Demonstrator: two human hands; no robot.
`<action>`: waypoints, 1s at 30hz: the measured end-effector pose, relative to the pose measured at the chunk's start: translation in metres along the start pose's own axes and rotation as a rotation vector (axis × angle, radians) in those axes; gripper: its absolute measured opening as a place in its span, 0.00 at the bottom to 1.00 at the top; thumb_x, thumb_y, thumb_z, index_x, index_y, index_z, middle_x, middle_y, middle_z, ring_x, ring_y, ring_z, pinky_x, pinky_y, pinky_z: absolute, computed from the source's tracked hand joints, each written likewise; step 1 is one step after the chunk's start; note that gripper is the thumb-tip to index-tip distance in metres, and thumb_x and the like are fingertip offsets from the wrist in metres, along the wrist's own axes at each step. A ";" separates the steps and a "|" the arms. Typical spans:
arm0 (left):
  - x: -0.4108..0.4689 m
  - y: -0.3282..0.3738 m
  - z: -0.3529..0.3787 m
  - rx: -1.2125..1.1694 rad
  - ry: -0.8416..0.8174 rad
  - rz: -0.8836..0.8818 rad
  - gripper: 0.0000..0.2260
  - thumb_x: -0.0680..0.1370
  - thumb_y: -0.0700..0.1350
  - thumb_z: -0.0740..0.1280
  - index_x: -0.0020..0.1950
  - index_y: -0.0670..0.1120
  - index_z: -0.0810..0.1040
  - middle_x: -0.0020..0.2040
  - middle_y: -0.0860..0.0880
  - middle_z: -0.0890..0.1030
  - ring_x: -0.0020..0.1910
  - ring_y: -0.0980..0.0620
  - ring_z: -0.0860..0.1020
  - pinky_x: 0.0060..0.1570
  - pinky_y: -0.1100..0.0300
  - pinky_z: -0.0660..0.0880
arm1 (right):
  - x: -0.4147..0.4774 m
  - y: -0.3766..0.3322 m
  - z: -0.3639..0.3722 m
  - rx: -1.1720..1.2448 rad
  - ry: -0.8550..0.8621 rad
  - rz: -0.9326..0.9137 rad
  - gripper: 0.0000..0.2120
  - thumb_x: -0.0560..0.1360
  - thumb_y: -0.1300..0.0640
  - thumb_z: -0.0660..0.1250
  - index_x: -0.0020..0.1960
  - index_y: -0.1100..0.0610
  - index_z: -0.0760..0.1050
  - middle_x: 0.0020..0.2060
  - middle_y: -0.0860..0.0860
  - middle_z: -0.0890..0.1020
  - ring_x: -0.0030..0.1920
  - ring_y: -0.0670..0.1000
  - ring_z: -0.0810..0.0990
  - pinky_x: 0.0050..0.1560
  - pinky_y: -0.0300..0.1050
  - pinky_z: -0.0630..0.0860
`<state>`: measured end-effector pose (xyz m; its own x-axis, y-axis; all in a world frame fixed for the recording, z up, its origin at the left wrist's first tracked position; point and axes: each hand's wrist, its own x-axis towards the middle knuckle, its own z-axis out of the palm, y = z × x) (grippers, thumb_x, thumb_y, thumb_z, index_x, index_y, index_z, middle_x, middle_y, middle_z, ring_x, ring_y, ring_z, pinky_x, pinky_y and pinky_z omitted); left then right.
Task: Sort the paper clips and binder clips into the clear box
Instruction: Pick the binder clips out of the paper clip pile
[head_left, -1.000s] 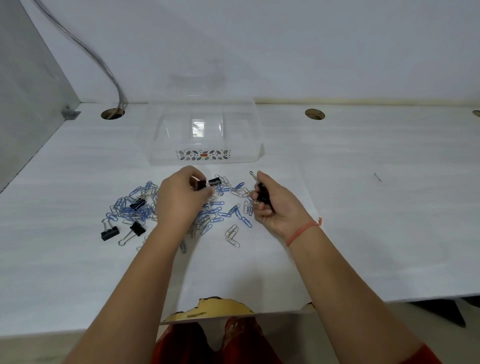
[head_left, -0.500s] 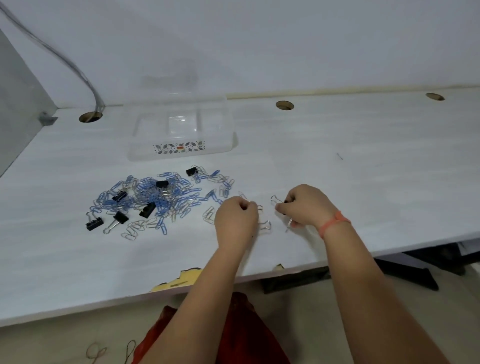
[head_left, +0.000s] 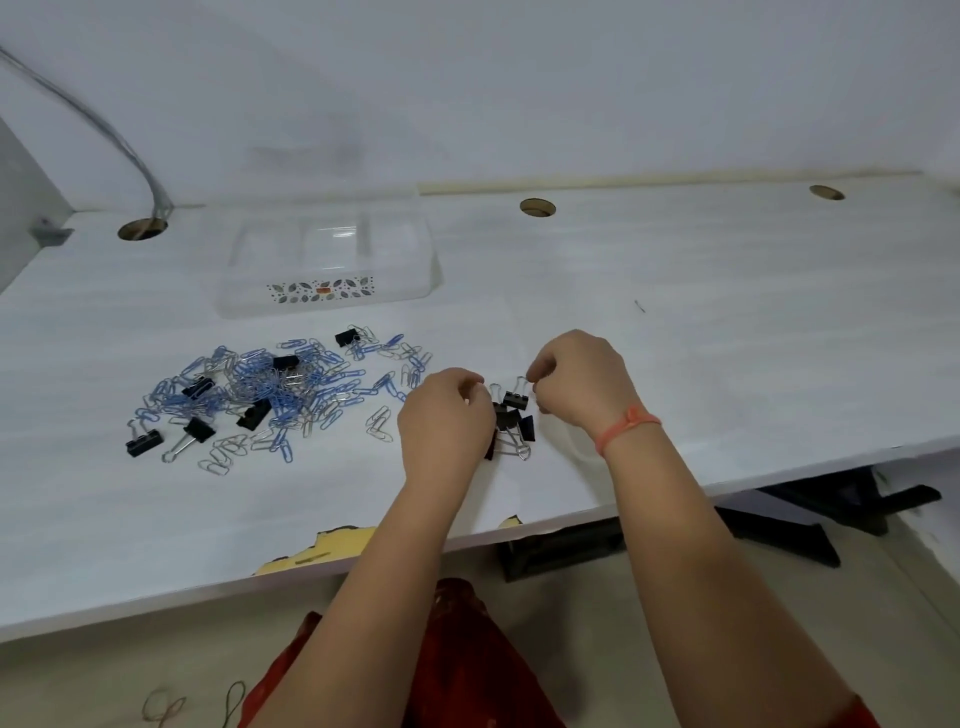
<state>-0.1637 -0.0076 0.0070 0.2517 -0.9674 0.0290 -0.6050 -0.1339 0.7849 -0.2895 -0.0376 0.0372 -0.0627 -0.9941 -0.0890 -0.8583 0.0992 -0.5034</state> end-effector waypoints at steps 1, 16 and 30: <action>-0.002 0.000 -0.002 -0.013 0.025 0.007 0.13 0.76 0.42 0.60 0.56 0.47 0.82 0.51 0.49 0.84 0.50 0.50 0.80 0.48 0.59 0.73 | 0.000 -0.001 0.001 0.029 0.018 -0.015 0.14 0.68 0.68 0.64 0.48 0.57 0.83 0.47 0.54 0.85 0.52 0.54 0.82 0.49 0.38 0.73; 0.014 -0.120 -0.144 0.246 0.469 -0.185 0.13 0.73 0.38 0.65 0.55 0.45 0.83 0.52 0.44 0.85 0.54 0.42 0.81 0.50 0.56 0.72 | -0.010 -0.141 0.116 0.167 -0.157 -0.545 0.14 0.72 0.65 0.64 0.55 0.56 0.81 0.49 0.54 0.84 0.50 0.54 0.81 0.53 0.42 0.74; 0.047 -0.164 -0.167 0.337 0.170 -0.060 0.11 0.71 0.39 0.68 0.51 0.46 0.83 0.49 0.46 0.82 0.48 0.44 0.78 0.42 0.59 0.67 | 0.017 -0.182 0.156 -0.214 -0.128 -0.774 0.06 0.73 0.58 0.67 0.50 0.55 0.78 0.49 0.53 0.77 0.54 0.55 0.74 0.42 0.44 0.66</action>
<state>0.0736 0.0053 -0.0165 0.3989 -0.9099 0.1134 -0.7925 -0.2799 0.5418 -0.0550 -0.0659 -0.0073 0.6365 -0.7630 0.1126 -0.7140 -0.6381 -0.2882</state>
